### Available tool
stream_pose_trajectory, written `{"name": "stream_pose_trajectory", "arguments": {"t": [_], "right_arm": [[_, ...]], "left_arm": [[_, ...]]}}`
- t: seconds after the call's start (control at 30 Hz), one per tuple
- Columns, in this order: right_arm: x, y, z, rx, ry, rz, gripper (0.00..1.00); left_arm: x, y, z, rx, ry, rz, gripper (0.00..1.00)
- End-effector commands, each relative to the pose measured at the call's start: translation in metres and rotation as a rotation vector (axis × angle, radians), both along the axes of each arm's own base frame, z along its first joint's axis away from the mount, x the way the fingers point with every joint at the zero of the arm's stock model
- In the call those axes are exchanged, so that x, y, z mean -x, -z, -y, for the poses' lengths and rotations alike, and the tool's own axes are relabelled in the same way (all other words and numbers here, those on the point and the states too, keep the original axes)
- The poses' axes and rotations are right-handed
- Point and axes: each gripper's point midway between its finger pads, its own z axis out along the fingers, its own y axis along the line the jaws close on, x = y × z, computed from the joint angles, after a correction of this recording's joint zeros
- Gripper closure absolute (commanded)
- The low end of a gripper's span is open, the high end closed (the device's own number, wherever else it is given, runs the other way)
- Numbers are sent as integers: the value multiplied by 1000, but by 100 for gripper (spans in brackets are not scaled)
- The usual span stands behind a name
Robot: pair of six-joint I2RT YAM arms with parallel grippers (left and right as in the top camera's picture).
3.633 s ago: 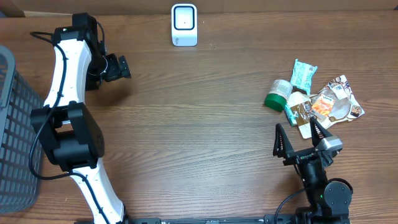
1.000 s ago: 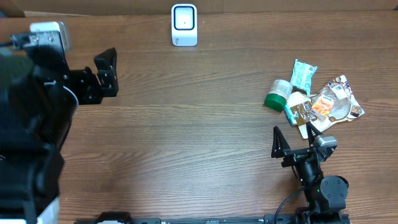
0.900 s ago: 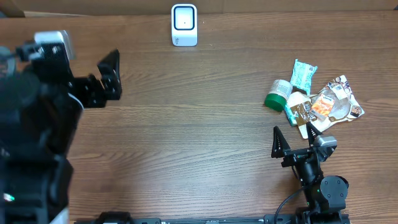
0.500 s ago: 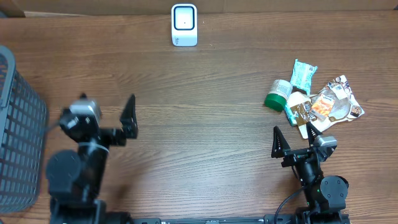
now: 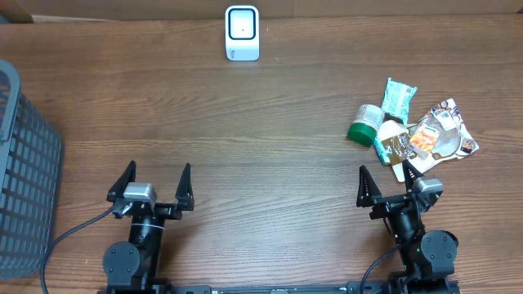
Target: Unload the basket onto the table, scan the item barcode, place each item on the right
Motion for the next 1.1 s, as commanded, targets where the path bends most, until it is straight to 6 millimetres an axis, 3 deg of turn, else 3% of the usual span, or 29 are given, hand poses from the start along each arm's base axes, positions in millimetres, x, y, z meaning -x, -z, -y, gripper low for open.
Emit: {"name": "stream_pose_trajectory", "arguments": {"t": [0.0, 0.23, 1.07], "right_arm": [[0, 2, 3, 4, 13, 4, 0], [0, 2, 3, 4, 13, 4, 0], [0, 2, 3, 4, 13, 4, 0]], "left_arm": [[0, 14, -3, -19, -15, 4, 0], [0, 49, -7, -23, -35, -122, 0], [0, 48, -7, -22, -34, -119, 1]]}}
